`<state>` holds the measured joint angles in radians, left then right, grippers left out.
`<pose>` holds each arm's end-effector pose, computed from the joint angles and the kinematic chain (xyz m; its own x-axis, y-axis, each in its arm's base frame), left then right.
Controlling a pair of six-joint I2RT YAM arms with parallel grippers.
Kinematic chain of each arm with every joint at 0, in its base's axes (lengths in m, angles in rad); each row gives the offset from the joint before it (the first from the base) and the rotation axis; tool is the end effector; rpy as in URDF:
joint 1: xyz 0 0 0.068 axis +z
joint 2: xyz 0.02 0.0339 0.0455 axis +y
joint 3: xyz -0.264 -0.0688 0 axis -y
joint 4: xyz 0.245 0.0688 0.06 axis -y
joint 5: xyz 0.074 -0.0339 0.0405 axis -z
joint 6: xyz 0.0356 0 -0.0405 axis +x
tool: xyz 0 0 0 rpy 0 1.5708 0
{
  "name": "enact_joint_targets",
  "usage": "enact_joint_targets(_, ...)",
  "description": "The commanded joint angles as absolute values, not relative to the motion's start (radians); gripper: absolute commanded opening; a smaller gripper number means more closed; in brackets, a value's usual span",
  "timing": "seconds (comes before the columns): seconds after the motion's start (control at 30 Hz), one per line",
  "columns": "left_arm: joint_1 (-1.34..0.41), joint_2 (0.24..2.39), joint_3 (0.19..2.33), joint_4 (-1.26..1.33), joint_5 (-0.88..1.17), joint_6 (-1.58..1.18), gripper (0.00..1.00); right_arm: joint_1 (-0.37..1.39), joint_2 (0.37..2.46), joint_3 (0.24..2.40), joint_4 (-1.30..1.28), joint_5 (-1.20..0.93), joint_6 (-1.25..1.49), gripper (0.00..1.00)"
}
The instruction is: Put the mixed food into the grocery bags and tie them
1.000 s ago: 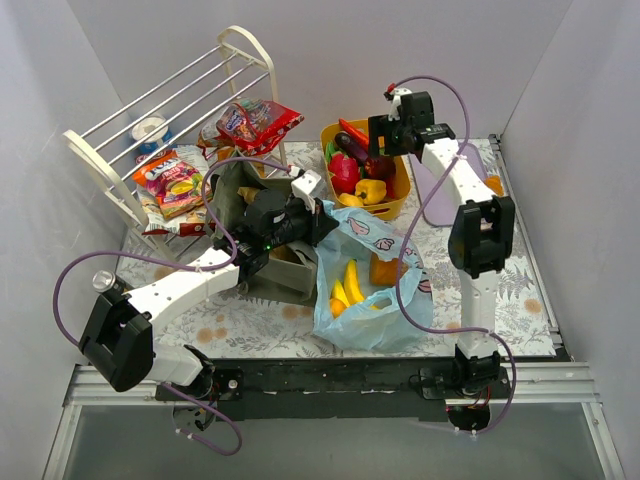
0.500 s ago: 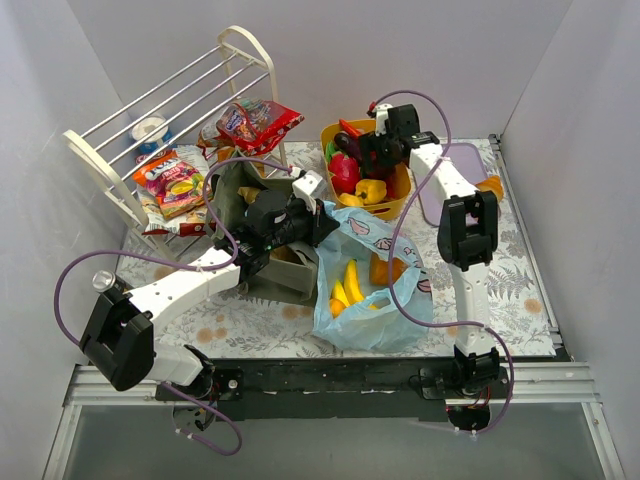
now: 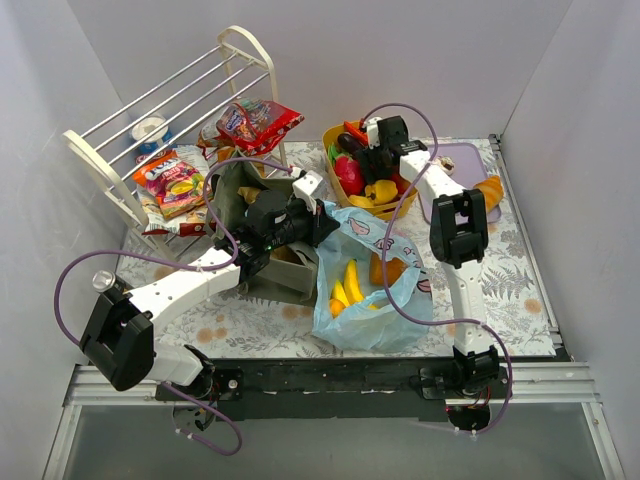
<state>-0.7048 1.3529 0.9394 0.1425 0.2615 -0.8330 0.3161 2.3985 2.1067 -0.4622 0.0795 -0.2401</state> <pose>0.2346 -0.2116 0.2987 -0.7407 -0.3084 -0.5969 0.3977 0.5147 -0.7595 0.5199 0.1671 0.2041 -0.5714 -0.4363 -0.6951 -0.4023 0.8871 -0.2262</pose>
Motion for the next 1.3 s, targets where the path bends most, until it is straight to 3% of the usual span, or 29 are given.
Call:
enact_joint_targets(0.0, -0.712, 1.335, 0.950, 0.132, 0.258, -0.821, 0.00, 0.325, 2.410, 2.095, -0.419, 0.118, -0.288, 0.84)
enact_joint_targets(0.03, -0.712, 1.333, 0.950, 0.132, 0.256, -0.819, 0.00, 0.327, 2.401, 2.088, -0.399, 0.121, -0.291, 0.73)
enact_joint_targets(0.23, -0.713, 1.331, 0.950, 0.130, 0.253, -0.819, 0.00, 0.345, 2.258, 1.994, -0.325, 0.103, -0.275, 0.48)
enact_joint_targets(0.33, -0.713, 1.331, 0.951, 0.132, 0.255, -0.819, 0.00, 0.350, 2.101, 1.936, -0.279, 0.068, -0.232, 0.29)
enact_joint_targets(0.43, -0.715, 1.328, 0.950, 0.133, 0.258, -0.821, 0.00, 0.356, 1.984, 1.893, -0.259, 0.035, -0.199, 0.20)
enact_joint_targets(0.67, -0.715, 1.324, 0.951, 0.132, 0.249, -0.819, 0.00, 0.466, 1.683, 1.740, -0.313, 0.043, -0.143, 0.18)
enact_joint_targets(0.93, -0.715, 1.319, 0.951, 0.124, 0.227, -0.811, 0.00, 0.676, 1.193, 1.313, -0.369, -0.064, 0.052, 0.17)
enact_joint_targets(1.07, -0.716, 1.325, 0.956, 0.118, 0.224, -0.811, 0.00, 0.742, 1.085, 1.171, -0.435, -0.182, 0.133, 0.17)
enact_joint_targets(1.27, -0.716, 1.328, 0.954, 0.118, 0.219, -0.811, 0.00, 0.824, 1.074, 1.086, -0.561, -0.134, 0.176, 0.17)
